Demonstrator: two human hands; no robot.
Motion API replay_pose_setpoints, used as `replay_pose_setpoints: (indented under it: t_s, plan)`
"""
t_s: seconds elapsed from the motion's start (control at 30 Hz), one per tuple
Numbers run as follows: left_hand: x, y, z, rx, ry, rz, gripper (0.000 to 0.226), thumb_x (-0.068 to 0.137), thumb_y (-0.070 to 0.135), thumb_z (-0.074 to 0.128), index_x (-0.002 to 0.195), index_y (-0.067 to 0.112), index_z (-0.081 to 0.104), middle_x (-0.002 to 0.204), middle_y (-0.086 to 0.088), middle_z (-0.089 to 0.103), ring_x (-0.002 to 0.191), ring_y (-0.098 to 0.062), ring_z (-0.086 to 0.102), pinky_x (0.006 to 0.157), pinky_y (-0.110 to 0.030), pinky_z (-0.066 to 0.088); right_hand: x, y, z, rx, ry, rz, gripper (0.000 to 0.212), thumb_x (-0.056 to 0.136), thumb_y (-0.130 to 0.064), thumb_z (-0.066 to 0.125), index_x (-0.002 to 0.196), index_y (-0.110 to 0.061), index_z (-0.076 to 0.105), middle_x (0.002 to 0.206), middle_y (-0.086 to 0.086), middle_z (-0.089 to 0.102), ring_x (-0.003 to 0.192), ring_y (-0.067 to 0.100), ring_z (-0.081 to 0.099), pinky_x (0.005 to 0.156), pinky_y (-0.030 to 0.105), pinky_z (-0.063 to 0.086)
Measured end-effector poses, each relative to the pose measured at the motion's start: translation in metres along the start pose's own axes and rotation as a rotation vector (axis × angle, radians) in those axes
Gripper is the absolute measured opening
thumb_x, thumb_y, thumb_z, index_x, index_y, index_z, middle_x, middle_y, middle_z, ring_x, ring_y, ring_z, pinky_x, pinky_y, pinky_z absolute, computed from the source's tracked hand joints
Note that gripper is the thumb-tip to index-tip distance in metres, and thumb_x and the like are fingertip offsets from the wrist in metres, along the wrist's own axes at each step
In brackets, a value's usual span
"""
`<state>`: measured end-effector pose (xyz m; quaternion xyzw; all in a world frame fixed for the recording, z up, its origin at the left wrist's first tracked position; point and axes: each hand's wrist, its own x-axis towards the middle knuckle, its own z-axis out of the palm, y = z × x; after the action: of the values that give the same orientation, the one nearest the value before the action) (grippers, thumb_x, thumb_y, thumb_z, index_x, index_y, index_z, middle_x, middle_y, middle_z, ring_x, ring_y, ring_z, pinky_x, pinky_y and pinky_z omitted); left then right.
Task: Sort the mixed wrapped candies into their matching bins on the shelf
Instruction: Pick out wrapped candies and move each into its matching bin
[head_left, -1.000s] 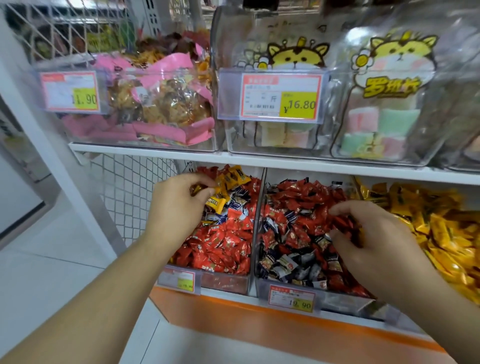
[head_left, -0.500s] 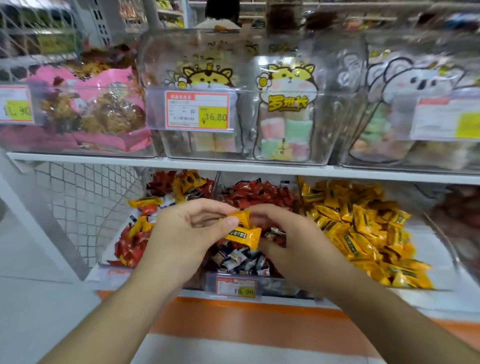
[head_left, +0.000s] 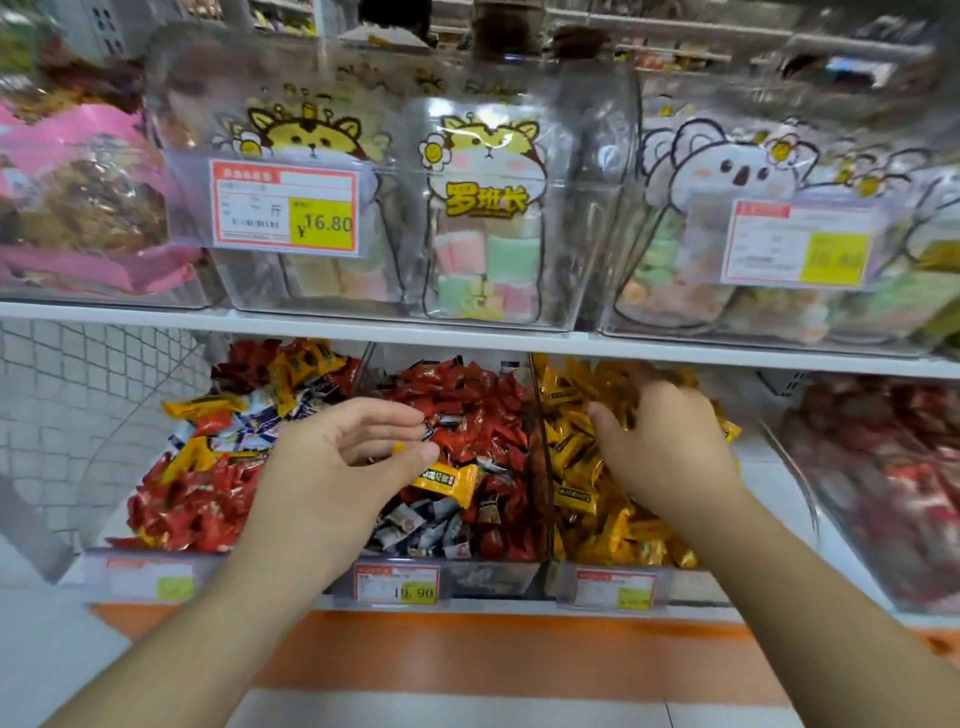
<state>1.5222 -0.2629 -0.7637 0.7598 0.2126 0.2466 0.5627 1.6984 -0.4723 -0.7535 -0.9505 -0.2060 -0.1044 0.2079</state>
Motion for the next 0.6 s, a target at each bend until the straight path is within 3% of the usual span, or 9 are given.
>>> replay_pose_setpoints:
  t_s: [0.03, 0.1, 0.13, 0.2, 0.3, 0.37, 0.43, 0.6]
  plan:
    - [0.001, -0.001, 0.000, 0.003, 0.001, 0.004, 0.024, 0.078, 0.024, 0.088, 0.098, 0.031, 0.078, 0.098, 0.015, 0.078, 0.095, -0.002, 0.073, 0.092, -0.030, 0.055, 0.000, 0.000, 0.001, -0.034, 0.004, -0.014, 0.039, 0.098, -0.042, 0.061, 0.126, -0.014, 0.063, 0.068, 0.004, 0.062, 0.065, 0.022, 0.057, 0.053, 0.033, 0.040]
    - [0.004, -0.001, 0.000, 0.016, 0.007, 0.013, 0.024, 0.078, 0.025, 0.089, 0.098, 0.032, 0.078, 0.098, 0.017, 0.078, 0.096, -0.002, 0.073, 0.092, -0.030, 0.056, -0.005, -0.007, 0.002, 0.052, -0.019, -0.092, 0.043, 0.098, -0.039, 0.062, 0.137, -0.021, 0.059, 0.102, 0.005, 0.071, 0.096, 0.024, 0.063, 0.076, 0.034, 0.052]
    - [0.005, -0.002, 0.000, 0.022, 0.013, 0.014, 0.023, 0.079, 0.025, 0.089, 0.098, 0.032, 0.078, 0.097, 0.018, 0.078, 0.095, -0.001, 0.073, 0.091, -0.029, 0.056, -0.011, -0.014, 0.001, 0.126, -0.055, -0.160, 0.045, 0.098, -0.039, 0.062, 0.140, -0.024, 0.057, 0.118, 0.000, 0.068, 0.111, 0.019, 0.060, 0.090, 0.032, 0.051]
    - [0.006, -0.002, 0.000, 0.031, 0.027, 0.018, 0.022, 0.079, 0.025, 0.088, 0.097, 0.032, 0.078, 0.097, 0.019, 0.077, 0.094, 0.000, 0.072, 0.088, -0.026, 0.056, -0.025, -0.031, 0.000, 0.263, -0.185, -0.346, 0.047, 0.096, -0.043, 0.065, 0.140, -0.029, 0.057, 0.127, -0.015, 0.062, 0.117, 0.002, 0.055, 0.102, 0.023, 0.047]
    - [0.004, -0.003, 0.003, 0.018, 0.038, 0.012, 0.022, 0.079, 0.024, 0.089, 0.097, 0.031, 0.077, 0.095, 0.018, 0.077, 0.092, 0.000, 0.073, 0.084, -0.024, 0.057, -0.043, -0.051, 0.010, 0.254, -0.309, -0.567, 0.052, 0.092, -0.052, 0.069, 0.139, -0.033, 0.057, 0.127, -0.020, 0.061, 0.116, -0.003, 0.055, 0.100, 0.022, 0.049]
    - [0.001, -0.003, 0.005, 0.003, 0.033, 0.009, 0.022, 0.079, 0.022, 0.088, 0.097, 0.029, 0.077, 0.094, 0.017, 0.077, 0.091, 0.000, 0.073, 0.081, -0.024, 0.059, -0.047, -0.056, 0.019, 0.237, -0.248, -0.615, 0.044, 0.092, -0.049, 0.071, 0.132, -0.034, 0.062, 0.121, -0.019, 0.065, 0.110, 0.003, 0.060, 0.091, 0.030, 0.055]
    - [0.000, -0.003, 0.005, -0.007, 0.016, 0.011, 0.023, 0.080, 0.021, 0.088, 0.098, 0.028, 0.077, 0.094, 0.017, 0.077, 0.091, 0.000, 0.073, 0.080, -0.023, 0.059, -0.046, -0.058, 0.023, 0.223, -0.185, -0.611, 0.034, 0.093, -0.043, 0.070, 0.125, -0.034, 0.065, 0.113, -0.018, 0.067, 0.103, 0.007, 0.063, 0.082, 0.035, 0.058]
    - [0.000, 0.000, -0.002, -0.066, -0.065, -0.039, 0.031, 0.080, 0.017, 0.088, 0.106, 0.027, 0.075, 0.100, 0.018, 0.077, 0.095, 0.001, 0.073, 0.082, -0.016, 0.058, -0.036, -0.045, 0.024, 0.176, -0.042, -0.495, 0.021, 0.095, -0.035, 0.066, 0.114, -0.027, 0.069, 0.104, -0.014, 0.064, 0.093, 0.010, 0.061, 0.077, 0.035, 0.057]
